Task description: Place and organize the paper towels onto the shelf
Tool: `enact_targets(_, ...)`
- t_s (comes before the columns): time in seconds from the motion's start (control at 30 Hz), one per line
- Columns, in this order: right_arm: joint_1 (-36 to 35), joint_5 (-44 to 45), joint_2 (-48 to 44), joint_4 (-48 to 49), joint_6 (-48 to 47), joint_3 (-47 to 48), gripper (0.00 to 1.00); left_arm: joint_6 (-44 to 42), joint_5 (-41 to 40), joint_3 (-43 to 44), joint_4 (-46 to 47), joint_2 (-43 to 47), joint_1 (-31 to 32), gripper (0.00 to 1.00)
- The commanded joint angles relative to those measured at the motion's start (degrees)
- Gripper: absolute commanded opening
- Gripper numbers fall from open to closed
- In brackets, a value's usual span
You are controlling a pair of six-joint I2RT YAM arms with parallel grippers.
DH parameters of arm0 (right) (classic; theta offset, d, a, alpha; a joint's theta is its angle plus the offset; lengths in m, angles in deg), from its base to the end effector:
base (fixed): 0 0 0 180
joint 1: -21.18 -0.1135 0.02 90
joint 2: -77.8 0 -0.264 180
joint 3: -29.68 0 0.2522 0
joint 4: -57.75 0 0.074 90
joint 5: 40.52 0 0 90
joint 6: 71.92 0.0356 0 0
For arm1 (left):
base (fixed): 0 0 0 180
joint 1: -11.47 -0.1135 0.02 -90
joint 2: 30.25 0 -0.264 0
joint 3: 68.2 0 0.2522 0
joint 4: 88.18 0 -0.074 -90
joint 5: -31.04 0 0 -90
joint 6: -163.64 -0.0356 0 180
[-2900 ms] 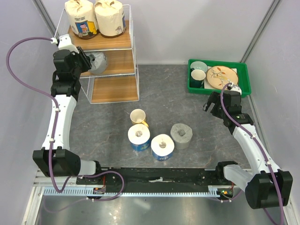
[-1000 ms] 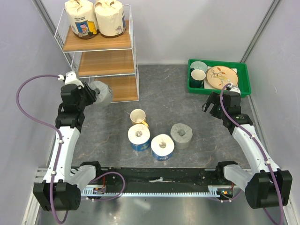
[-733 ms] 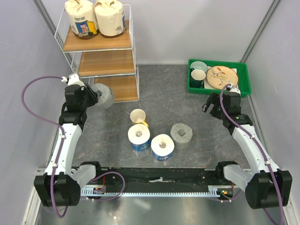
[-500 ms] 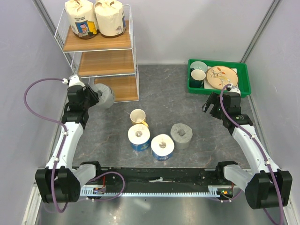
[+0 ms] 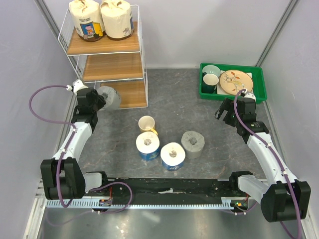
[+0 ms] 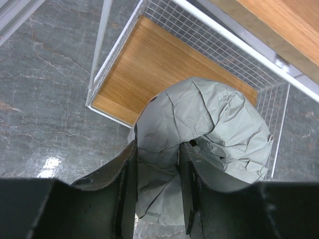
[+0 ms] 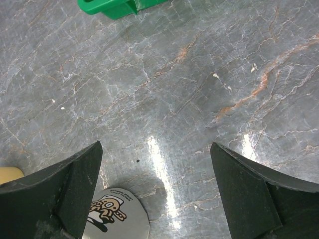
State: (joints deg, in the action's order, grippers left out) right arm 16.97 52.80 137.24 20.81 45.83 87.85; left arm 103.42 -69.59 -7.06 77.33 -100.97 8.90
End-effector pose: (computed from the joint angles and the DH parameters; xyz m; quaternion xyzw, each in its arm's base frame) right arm 0.2235 0.0144 0.2675 0.1958 0.8777 0.0951 0.4268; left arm 0.2804 0.0192 0.2763 -0.2811 0.7883 -0.0519 0.5449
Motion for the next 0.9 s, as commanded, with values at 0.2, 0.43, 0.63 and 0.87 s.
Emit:
enact_targets(0.2, 0.5, 0.7, 0.4, 1.5, -0.7, 0.7, 0.98, 7.1, -2.7, 1.1, 11.9, -6.0, -0.7, 0.41)
enact_targets(0.43, 0.5, 0.8, 1.0, 1.5, -0.5, 1.0, 0.98, 8.6, -2.6, 2.6, 13.3, -10.0, -0.7, 0.41)
enact_targets(0.63, 0.7, 1.0, 1.3, 1.5, -0.5, 1.2, 0.98, 7.8, -3.3, 4.2, 13.3, -12.4, -0.7, 0.41)
enact_targets(0.87, 0.7, 1.2, 0.9, 1.5, -0.5, 0.9, 0.98, 7.8, -2.6, 5.5, 13.0, -14.8, -0.6, 0.44)
